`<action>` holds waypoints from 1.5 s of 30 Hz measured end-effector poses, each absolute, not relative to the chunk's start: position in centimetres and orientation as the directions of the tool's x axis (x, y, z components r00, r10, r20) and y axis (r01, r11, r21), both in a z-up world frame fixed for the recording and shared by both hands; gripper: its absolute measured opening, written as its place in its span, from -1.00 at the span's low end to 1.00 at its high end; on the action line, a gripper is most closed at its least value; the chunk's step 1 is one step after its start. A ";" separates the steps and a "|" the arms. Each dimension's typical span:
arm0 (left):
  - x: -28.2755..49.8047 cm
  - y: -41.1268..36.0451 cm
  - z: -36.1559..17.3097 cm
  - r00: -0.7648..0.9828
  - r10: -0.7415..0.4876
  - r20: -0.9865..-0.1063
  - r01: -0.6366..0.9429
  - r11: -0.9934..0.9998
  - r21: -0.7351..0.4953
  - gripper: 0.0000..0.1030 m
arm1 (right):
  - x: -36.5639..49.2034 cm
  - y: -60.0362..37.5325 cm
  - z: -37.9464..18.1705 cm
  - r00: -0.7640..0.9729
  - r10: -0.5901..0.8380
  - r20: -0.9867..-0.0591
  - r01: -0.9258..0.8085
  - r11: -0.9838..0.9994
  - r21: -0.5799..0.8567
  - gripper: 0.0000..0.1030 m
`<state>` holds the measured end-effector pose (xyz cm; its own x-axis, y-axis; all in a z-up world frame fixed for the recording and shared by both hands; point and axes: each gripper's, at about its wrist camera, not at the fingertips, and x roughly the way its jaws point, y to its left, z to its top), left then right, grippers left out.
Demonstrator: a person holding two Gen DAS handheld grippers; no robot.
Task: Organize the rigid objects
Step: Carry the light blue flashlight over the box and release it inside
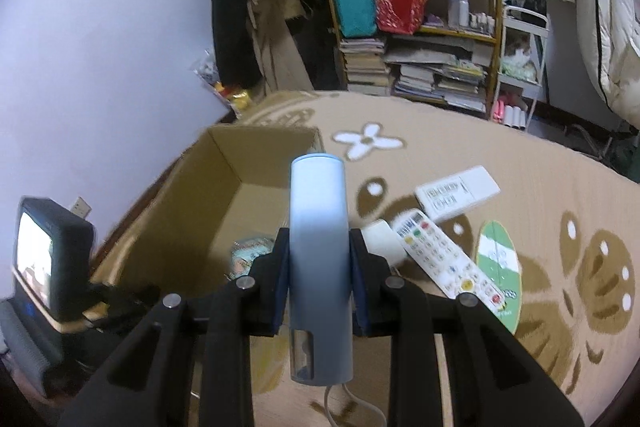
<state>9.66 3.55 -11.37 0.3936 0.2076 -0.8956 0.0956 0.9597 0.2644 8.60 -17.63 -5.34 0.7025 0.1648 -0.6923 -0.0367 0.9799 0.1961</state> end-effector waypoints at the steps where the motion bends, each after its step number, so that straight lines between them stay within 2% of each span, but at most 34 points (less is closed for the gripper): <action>1: 9.6 3.5 -11.4 0.393 0.207 -0.896 0.095 0.960 0.264 -0.62 | 8.7 -17.4 -5.1 0.706 0.170 -0.688 -0.042 0.979 0.199 -0.44; 16: 9.6 3.4 -11.4 0.393 0.207 -0.896 0.095 0.960 0.264 -0.62 | 10.6 -13.3 -3.5 0.705 0.290 -0.647 -0.114 0.947 0.300 -0.44; 35: 9.6 3.5 -11.7 0.391 0.201 -0.898 0.097 0.961 0.258 -0.62 | 11.3 -12.6 -8.0 0.622 0.287 -0.728 -0.065 0.946 0.317 -0.44; 36: 9.6 3.5 -11.7 0.392 0.201 -0.898 0.097 0.961 0.257 -0.62 | 11.4 -12.6 -8.1 0.619 0.284 -0.732 -0.062 0.947 0.316 -0.47; 37: 9.5 3.6 -11.7 0.391 0.202 -0.898 0.097 0.961 0.258 -0.62 | 11.4 -12.6 -8.1 0.624 0.285 -0.728 -0.064 0.947 0.316 -0.66; 45: 9.5 3.6 -11.9 0.385 0.200 -0.901 0.099 0.962 0.256 -0.62 | 11.4 -13.1 -7.1 0.643 0.272 -0.716 -0.069 0.952 0.299 -0.67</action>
<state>9.54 3.59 -11.91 0.3847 0.2002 -0.9010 0.0987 0.9617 0.2558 11.41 -13.09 -7.13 0.6431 0.2721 -0.7158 -0.0694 0.9516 0.2994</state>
